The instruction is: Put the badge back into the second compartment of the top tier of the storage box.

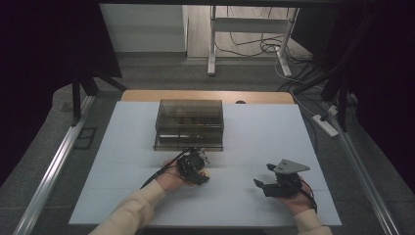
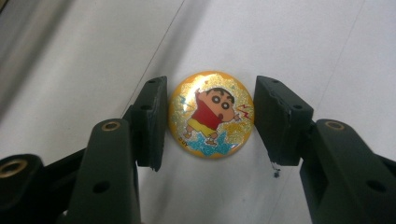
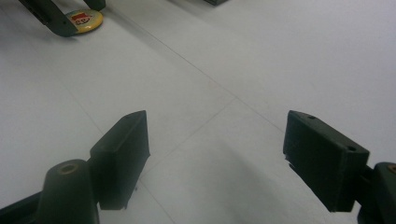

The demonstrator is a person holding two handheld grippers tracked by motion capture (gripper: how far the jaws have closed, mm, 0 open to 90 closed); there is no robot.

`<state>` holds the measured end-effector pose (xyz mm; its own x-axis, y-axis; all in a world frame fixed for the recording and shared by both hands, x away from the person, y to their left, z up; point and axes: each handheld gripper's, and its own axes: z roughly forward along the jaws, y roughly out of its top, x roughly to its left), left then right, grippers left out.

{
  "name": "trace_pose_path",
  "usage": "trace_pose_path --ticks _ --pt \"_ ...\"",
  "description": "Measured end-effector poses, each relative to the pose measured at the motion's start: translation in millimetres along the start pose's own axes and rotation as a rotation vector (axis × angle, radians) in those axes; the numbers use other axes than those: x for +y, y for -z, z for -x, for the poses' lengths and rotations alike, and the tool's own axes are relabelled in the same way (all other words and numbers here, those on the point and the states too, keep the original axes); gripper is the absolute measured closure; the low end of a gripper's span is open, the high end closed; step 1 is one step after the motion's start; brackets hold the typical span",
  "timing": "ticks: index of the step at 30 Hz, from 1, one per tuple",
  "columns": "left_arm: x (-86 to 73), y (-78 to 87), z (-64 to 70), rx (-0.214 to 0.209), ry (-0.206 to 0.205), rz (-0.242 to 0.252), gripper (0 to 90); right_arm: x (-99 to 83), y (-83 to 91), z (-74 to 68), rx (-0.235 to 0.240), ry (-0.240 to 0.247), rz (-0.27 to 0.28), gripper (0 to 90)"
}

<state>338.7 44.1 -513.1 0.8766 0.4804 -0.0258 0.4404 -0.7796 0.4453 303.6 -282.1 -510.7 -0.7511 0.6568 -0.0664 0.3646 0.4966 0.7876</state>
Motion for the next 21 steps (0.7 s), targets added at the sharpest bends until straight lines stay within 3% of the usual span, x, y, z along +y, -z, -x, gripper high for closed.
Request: trace_pose_path --ticks 21 --pt "-4.9 16.5 0.1 0.000 0.011 0.061 47.0 -0.5 0.2 0.7 -0.003 -0.004 0.003 22.3"
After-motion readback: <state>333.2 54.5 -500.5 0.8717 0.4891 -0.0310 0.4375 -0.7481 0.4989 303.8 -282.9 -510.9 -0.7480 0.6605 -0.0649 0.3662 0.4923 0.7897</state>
